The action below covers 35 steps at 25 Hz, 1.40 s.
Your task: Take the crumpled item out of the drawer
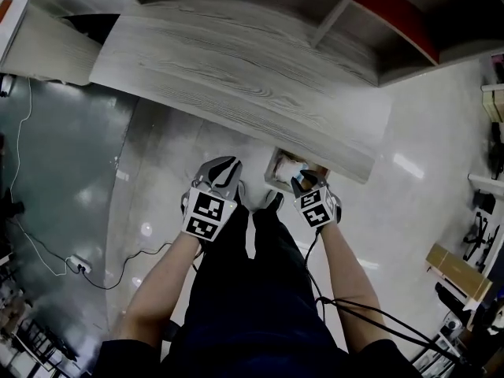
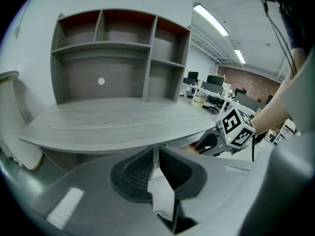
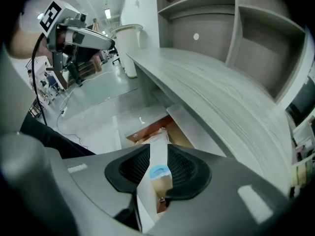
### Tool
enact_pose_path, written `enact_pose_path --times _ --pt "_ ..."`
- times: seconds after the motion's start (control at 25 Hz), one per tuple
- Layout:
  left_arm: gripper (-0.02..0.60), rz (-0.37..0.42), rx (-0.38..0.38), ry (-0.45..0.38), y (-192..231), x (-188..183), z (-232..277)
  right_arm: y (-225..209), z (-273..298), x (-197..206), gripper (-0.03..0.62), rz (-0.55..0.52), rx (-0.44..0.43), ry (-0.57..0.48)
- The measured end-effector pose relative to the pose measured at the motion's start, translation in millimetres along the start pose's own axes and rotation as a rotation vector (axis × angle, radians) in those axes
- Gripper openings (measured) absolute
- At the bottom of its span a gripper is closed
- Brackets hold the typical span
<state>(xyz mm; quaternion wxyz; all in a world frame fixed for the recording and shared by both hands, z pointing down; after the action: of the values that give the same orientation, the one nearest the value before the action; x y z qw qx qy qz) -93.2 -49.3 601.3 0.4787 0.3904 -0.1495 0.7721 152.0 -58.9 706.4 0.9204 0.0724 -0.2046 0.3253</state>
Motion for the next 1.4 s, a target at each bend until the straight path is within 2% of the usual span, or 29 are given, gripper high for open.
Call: enact_pose_path --times 0.24,0.52,0.72,0.96,1.16,1.4 --pt "0.021 -0.043 -0.029 0.04 6 24 -7 -5 30 8 0.124 -0.027 -0.009 0.096" --pt "0.037 -0.096 -0.058 0.062 17 40 -13 4 63 11 0.152 -0.141 -0.027 0.199" --pt "0.037 -0.138 -0.073 0.072 22 47 -18 4 79 16 0.146 -0.13 -0.04 0.245" --pt "0.037 -0.155 -0.079 0.081 26 50 -19 7 79 12 0.096 -0.148 -0.029 0.245" --pt "0.037 -0.156 -0.074 0.074 22 42 -13 8 71 10 0.027 -0.133 -0.02 0.208" --pt "0.037 -0.137 -0.065 0.072 16 35 -10 10 56 5 0.014 -0.108 0.005 0.14"
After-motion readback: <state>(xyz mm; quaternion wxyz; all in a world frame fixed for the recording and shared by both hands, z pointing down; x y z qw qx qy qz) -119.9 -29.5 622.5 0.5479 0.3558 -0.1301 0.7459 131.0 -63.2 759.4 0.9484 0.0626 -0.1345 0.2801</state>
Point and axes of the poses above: the fingertips, and each gripper's own axes: z forward along the fingers, y to its left, x out of its underside, the point moved 9 cm from there along -z, backward along the fingers, and after that the axes turned 2 degrees about x, right-handed, at the moved point
